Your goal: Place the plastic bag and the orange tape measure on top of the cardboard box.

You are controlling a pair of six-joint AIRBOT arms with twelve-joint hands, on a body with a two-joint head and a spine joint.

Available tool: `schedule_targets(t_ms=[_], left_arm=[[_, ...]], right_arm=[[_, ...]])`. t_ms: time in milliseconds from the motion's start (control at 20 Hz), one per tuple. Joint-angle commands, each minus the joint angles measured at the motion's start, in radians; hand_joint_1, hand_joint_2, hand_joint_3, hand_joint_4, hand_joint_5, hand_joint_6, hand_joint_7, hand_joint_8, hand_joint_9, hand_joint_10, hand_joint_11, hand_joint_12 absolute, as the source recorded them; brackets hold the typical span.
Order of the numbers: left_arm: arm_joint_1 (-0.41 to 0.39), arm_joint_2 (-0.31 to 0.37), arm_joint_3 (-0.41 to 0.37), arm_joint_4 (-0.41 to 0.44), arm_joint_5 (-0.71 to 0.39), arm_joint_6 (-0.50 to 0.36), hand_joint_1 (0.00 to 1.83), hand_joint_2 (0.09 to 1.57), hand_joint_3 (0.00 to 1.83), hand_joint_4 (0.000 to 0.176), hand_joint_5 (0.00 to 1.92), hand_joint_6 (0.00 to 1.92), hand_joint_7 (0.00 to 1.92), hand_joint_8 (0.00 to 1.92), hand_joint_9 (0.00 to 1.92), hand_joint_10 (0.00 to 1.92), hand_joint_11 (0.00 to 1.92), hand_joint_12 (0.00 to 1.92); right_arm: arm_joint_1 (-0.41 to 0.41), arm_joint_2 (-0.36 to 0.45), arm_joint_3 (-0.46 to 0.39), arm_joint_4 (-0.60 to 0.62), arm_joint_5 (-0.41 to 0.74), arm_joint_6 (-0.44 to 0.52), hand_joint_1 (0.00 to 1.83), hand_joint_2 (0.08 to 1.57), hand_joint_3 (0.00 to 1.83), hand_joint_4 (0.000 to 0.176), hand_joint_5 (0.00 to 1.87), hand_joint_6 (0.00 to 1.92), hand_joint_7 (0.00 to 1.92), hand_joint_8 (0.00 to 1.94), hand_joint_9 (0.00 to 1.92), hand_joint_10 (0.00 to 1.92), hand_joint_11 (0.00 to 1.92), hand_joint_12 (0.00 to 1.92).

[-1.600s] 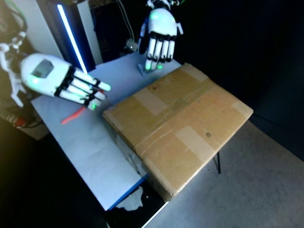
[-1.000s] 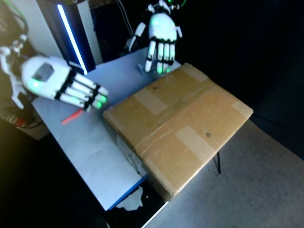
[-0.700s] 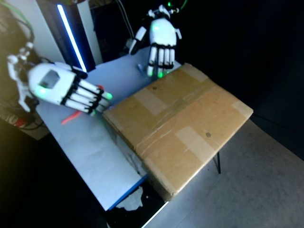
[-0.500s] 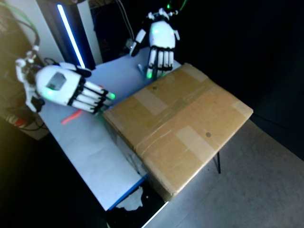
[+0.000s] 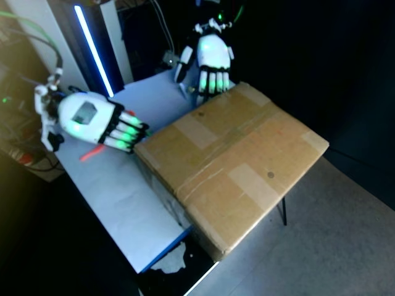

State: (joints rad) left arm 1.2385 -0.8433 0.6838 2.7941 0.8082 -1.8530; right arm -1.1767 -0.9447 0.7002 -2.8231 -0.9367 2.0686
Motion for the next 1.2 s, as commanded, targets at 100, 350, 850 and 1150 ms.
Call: schedule_targets(t_ms=[100, 350, 850, 1150], left_arm=[[0.013, -0.030, 0.012, -0.058, -0.044, 0.052, 1.15, 1.26, 0.00, 0.000, 0.81, 1.16, 0.61, 1.57, 0.50, 1.46, 0.49, 1.81], [0.016, -0.058, 0.028, -0.103, -0.039, 0.091, 1.34, 1.22, 0.00, 0.000, 0.74, 1.09, 0.70, 1.44, 0.81, 1.51, 0.74, 1.59], [-0.023, -0.030, 0.010, -0.065, 0.118, 0.087, 1.34, 1.23, 0.00, 0.000, 0.74, 1.12, 0.66, 1.46, 0.80, 1.51, 0.67, 1.52], [-0.085, 0.065, -0.033, 0.088, 0.310, -0.046, 1.35, 1.21, 0.00, 0.000, 0.77, 1.06, 0.68, 1.39, 0.86, 1.45, 0.77, 1.47]], right_arm=[[0.006, -0.009, 0.000, -0.013, -0.028, 0.004, 1.48, 1.21, 0.00, 0.000, 0.75, 1.12, 0.64, 1.37, 0.81, 1.35, 0.60, 1.78], [0.010, -0.009, -0.001, -0.013, -0.029, 0.004, 1.39, 1.17, 0.00, 0.000, 0.87, 0.78, 0.73, 1.41, 0.90, 1.38, 0.92, 1.59], [0.061, 0.046, -0.041, -0.071, -0.110, 0.004, 1.35, 1.24, 0.00, 0.000, 0.80, 0.87, 0.61, 1.61, 0.75, 1.63, 0.98, 1.65], [0.093, 0.153, -0.108, -0.137, -0.216, 0.004, 1.34, 1.25, 0.00, 0.000, 0.80, 0.90, 0.60, 1.63, 0.72, 1.67, 0.94, 1.69]])
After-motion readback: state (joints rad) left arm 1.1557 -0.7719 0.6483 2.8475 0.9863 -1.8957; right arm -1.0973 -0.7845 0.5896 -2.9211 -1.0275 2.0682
